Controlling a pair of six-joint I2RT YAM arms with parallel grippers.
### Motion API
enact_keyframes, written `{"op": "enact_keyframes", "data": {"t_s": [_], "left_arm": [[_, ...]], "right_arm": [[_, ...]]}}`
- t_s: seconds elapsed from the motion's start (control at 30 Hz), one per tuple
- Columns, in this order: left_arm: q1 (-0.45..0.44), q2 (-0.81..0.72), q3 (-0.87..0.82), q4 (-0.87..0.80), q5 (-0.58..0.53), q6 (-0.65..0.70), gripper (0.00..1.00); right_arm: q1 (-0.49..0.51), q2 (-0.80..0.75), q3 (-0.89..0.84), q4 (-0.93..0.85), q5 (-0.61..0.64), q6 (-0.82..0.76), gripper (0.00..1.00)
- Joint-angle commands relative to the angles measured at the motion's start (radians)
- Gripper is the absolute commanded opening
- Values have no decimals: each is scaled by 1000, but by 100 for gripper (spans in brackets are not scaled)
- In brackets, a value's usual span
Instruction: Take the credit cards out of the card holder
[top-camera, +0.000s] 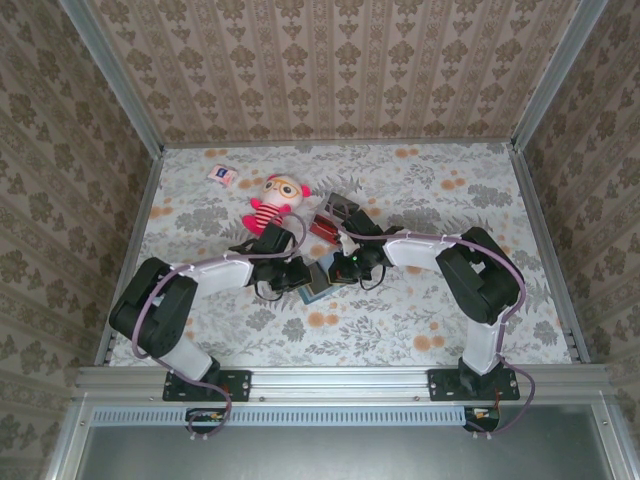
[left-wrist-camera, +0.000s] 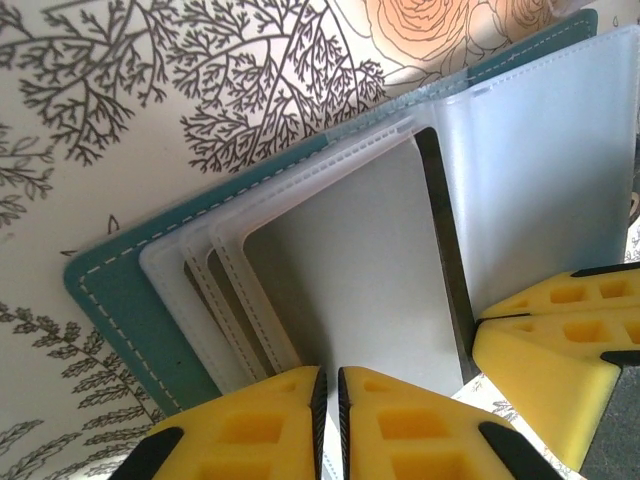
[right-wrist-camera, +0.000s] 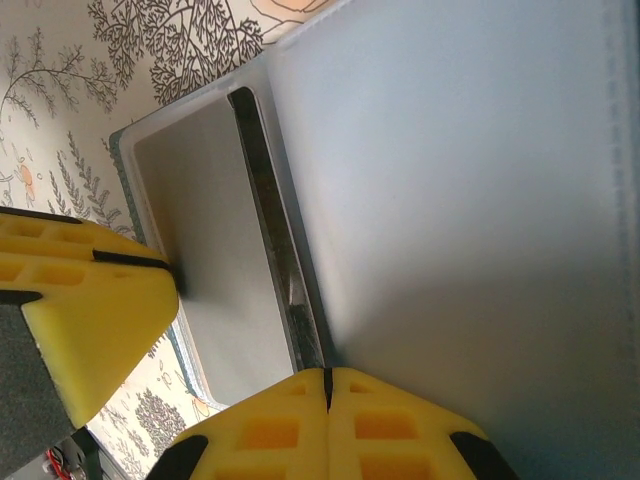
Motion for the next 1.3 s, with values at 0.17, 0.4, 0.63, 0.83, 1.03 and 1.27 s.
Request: {"op": "enact_keyframes", "data": {"t_s": [0.17,0.4,0.63,0.83,1.03,1.27], "left_arm": [[0,30,-2,-72,-38,0,14],[1,34,-5,-76,-42,8,14],[0,46,0,-73,-38,12,13],[2,56,3,-85,-44,17,13],[2,66,-4,-90,-46,25,12],[3,75,-4,-103,-58,27,12]], "right_arm": [[0,-69,-55,44,20,-51,0],[0,-92,-70,37,79,-64,0],[0,-53,-38,7,52,-58,17],[-3,-9,0,-8,28,-57,31],[-7,39,28,-9,-40,-73,31],[-21,35,14,19,-54,-61,19]]}}
